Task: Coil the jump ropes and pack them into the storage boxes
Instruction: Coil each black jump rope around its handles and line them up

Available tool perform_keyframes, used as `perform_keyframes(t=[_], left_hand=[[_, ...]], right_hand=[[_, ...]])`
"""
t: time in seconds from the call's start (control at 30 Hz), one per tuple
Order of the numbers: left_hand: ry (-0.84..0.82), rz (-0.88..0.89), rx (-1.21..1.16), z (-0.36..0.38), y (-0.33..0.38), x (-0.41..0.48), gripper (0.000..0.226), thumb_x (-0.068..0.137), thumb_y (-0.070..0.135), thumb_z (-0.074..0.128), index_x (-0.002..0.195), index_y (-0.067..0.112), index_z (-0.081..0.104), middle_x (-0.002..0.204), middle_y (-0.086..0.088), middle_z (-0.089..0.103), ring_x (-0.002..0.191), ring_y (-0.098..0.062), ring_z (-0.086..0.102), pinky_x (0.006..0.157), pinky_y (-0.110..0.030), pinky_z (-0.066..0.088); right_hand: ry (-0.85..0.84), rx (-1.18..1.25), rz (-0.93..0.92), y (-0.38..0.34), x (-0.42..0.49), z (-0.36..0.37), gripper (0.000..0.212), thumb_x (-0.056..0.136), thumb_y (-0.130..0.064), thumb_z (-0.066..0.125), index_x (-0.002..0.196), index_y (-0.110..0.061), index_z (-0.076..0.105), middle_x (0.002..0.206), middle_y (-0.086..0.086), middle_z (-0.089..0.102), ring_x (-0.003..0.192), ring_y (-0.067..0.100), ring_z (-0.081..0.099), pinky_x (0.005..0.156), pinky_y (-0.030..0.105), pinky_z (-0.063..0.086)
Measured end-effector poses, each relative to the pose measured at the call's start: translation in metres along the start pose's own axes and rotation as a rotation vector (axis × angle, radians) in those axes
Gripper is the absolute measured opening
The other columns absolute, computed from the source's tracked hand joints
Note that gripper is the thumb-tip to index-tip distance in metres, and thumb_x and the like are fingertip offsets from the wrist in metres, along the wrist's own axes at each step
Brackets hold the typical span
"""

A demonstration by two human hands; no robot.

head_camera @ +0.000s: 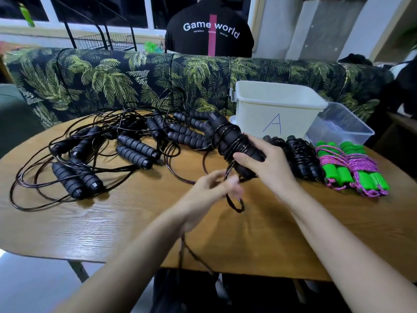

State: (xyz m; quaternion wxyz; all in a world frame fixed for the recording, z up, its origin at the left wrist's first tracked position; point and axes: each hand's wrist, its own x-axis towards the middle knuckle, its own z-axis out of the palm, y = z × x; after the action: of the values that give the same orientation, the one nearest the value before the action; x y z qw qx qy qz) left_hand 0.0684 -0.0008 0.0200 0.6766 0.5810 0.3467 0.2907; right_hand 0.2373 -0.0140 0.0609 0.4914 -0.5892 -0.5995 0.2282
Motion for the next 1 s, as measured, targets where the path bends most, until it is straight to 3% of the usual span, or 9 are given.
perform_keyframes(t=[0.13,0.27,0.37,0.43,0.6,0.7,0.8,0.87,1.0], left_hand=[[0.036,0.132,0.258,-0.030,0.011,0.000,0.032,0.093,0.030,0.061,0.109,0.004,0.068,0.058,0.013,0.047,0.053,-0.004,0.043,0.053,-0.018,0.041],[0.245,0.430,0.917,-0.070,0.045,0.014,0.042,0.089,0.045,0.057,0.078,0.006,0.069,0.053,0.012,0.049,0.046,-0.004,0.041,0.047,-0.025,0.035],[0.531,0.536,1.307,-0.066,0.039,0.026,0.038,0.093,0.047,0.054,0.089,0.015,0.074,0.072,0.005,0.068,0.070,-0.018,0.063,0.066,-0.033,0.050],[0.693,0.572,1.350,-0.049,0.028,0.029,0.047,0.097,0.049,0.041,0.107,0.016,0.072,0.089,0.000,0.072,0.086,-0.026,0.065,0.083,-0.039,0.042],[0.623,0.684,1.462,-0.025,0.002,0.035,0.078,0.097,0.064,0.019,0.139,0.007,0.053,0.112,-0.001,0.069,0.103,-0.019,0.063,0.107,-0.038,0.026],[0.560,0.705,1.333,-0.028,0.002,0.051,0.077,0.099,0.063,0.020,0.135,0.007,0.057,0.102,0.003,0.072,0.094,-0.017,0.064,0.097,-0.033,0.033],[0.387,0.672,0.811,-0.029,0.010,0.059,0.062,0.096,0.062,0.039,0.130,0.016,0.061,0.097,0.022,0.070,0.094,0.001,0.062,0.094,-0.030,0.044],[0.265,0.537,0.493,-0.025,0.019,0.062,0.024,0.094,0.036,0.059,0.117,0.032,0.063,0.094,0.033,0.069,0.098,0.012,0.062,0.087,-0.014,0.049],[0.260,0.453,0.273,-0.025,0.024,0.075,0.030,0.089,0.003,0.065,0.096,0.032,0.062,0.080,0.030,0.071,0.086,0.012,0.066,0.075,-0.007,0.048]], right_hand=[[0.039,0.164,0.116,0.012,-0.003,-0.007,0.043,0.083,-0.022,0.078,0.124,-0.013,0.067,0.109,-0.004,0.074,0.094,0.001,0.066,0.085,0.021,0.048],[0.058,0.241,0.162,0.016,-0.014,0.000,0.039,0.084,-0.022,0.077,0.121,-0.016,0.069,0.109,-0.007,0.074,0.099,0.003,0.067,0.082,0.016,0.049],[0.128,0.392,0.200,0.011,-0.020,0.018,0.027,0.087,-0.020,0.073,0.113,-0.019,0.070,0.101,-0.008,0.075,0.093,0.003,0.067,0.078,0.014,0.049],[0.193,0.530,0.268,0.011,-0.020,0.027,0.028,0.088,-0.024,0.072,0.115,-0.017,0.070,0.106,-0.005,0.075,0.103,0.010,0.068,0.088,0.021,0.052],[0.242,0.690,0.393,0.010,-0.019,0.034,0.049,0.075,-0.041,0.072,0.117,-0.017,0.069,0.112,-0.003,0.074,0.112,0.015,0.066,0.106,0.045,0.046],[0.188,0.695,0.403,0.011,-0.020,0.033,0.044,0.077,-0.041,0.070,0.115,-0.018,0.070,0.111,-0.001,0.074,0.111,0.018,0.067,0.107,0.049,0.044],[0.137,0.698,0.377,0.013,-0.016,0.032,0.045,0.079,-0.042,0.067,0.118,-0.019,0.069,0.114,-0.003,0.073,0.114,0.018,0.065,0.109,0.050,0.043],[0.126,0.678,0.338,0.016,-0.010,0.028,0.046,0.081,-0.044,0.065,0.120,-0.020,0.068,0.117,-0.004,0.072,0.117,0.016,0.063,0.110,0.047,0.041],[0.141,0.390,0.237,0.025,0.009,0.027,0.045,0.088,-0.049,0.058,0.126,-0.025,0.064,0.128,-0.006,0.063,0.124,0.010,0.055,0.110,0.036,0.041]])
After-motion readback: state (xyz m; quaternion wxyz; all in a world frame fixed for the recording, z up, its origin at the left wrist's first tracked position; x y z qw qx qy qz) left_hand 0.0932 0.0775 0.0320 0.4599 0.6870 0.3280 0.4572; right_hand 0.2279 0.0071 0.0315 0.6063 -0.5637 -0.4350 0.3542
